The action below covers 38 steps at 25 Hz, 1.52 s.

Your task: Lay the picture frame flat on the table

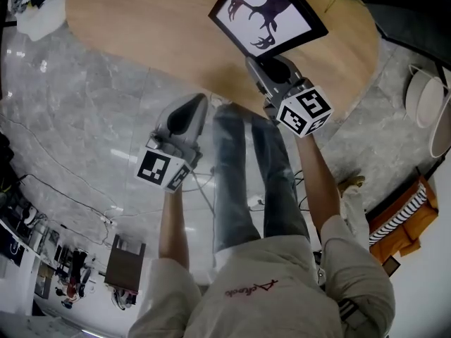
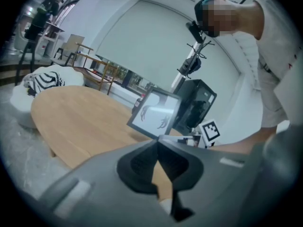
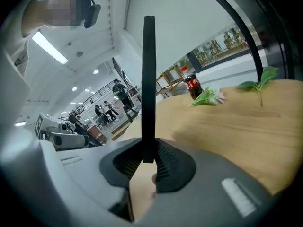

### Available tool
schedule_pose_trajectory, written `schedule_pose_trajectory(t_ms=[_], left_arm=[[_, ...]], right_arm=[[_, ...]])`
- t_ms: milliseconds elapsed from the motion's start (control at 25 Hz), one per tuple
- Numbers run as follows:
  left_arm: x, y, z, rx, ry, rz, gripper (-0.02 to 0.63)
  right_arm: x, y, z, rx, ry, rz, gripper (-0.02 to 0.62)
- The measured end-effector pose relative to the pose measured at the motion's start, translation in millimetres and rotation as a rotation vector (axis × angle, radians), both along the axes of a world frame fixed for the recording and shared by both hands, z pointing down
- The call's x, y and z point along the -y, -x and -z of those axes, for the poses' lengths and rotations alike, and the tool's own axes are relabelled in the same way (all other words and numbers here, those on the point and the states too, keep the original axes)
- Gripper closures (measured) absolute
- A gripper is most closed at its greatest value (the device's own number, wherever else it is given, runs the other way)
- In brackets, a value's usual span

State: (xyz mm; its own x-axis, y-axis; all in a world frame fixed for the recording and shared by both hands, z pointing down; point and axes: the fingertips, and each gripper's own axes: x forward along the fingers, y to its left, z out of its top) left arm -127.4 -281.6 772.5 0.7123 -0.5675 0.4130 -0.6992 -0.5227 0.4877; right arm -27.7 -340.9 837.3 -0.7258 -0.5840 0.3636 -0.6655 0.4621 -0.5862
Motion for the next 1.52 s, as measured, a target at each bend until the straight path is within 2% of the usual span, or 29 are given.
schedule_pose_trajectory(t_ms=[200,520,800,960,1200,1520], left_arm=[[-4.7,10.9,-18.2,0.0,0.027,0.004,0.606],[5.0,26.0,-19.7,-0.018,0.035,0.03,0.606],[15.8,27.3,-16.9,-0.026,0.028,0.035,0.606],[16.4,27.4,-15.1,-0.024,0.025,0.04,0.606],[18.3,23.2,-15.1,-0.023,0.029,0.042,0.606],[21.0,20.6,-11.0,-0.017,0.024,0.047,0.606]], right_arm=[[-8.5,7.4,-37.7,-0.015,0.058,0.01,0.522],[-5.8,15.2,-48.9,-0.009,0.109,0.0,0.522],[2.1,12.0,-55.0,0.081,0.195,-0.06,0.52],[6.9,9.0,-55.2,0.178,0.252,-0.138,0.52],[14.9,4.7,-58.1,0.425,0.359,-0.289,0.52],[23.5,-2.3,-59.0,0.632,0.43,-0.395,0.52]])
